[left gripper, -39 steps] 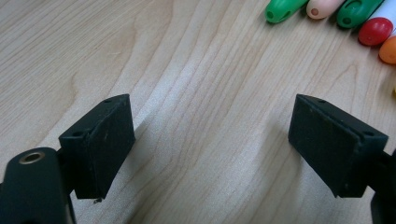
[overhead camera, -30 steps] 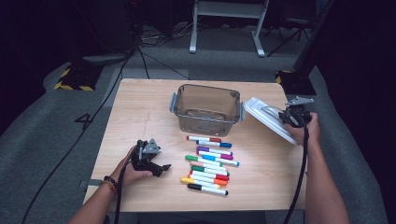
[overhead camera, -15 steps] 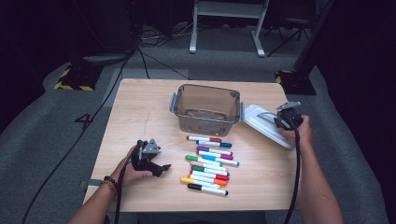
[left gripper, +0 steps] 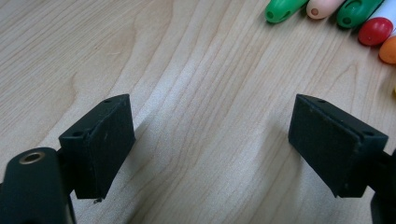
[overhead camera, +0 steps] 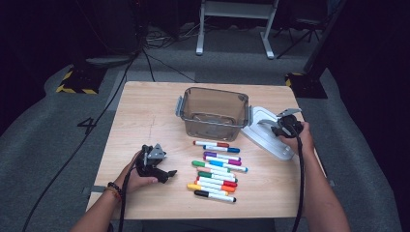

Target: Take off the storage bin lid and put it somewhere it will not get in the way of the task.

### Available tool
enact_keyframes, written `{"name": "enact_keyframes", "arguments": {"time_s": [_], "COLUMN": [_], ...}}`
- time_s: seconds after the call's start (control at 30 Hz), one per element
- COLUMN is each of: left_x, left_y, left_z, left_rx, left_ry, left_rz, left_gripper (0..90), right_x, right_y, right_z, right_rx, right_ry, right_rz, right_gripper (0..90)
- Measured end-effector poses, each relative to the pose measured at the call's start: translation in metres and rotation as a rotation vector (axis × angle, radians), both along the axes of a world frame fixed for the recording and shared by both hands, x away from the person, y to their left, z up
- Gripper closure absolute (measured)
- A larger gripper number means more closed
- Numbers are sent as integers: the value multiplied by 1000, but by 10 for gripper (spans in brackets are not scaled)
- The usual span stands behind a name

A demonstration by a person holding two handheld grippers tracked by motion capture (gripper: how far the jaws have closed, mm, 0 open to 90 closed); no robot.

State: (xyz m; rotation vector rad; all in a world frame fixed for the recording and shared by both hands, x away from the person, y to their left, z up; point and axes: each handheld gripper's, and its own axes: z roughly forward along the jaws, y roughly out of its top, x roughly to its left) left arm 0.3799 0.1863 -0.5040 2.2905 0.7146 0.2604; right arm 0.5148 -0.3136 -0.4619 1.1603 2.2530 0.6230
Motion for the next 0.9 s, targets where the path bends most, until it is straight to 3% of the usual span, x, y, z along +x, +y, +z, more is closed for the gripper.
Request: {"name": "enact_keyframes", "arguments": {"time_s": [0.1, 0.3, 0.5, 0.9], "left_x": [0, 0, 0, 0], "left_y": [0, 0, 0, 0], "left_z": [0, 0, 0, 0], "left_rx": [0, -1, -1, 0], "left_ry": [1, 0, 0, 0], "left_rz": [0, 0, 0, 0], "left_gripper": [148, 148, 148, 148], "right_x": [-2, -12, -30, -84], "right_y": [-2, -2, -4, 10], "right_z": [3, 11, 24, 40], "right_rx": [59, 100, 161, 275], "right_ry": [-1, -25, -65, -83], "right_rz": [14, 47, 115, 302], "right_gripper": [496, 381, 374, 395]}}
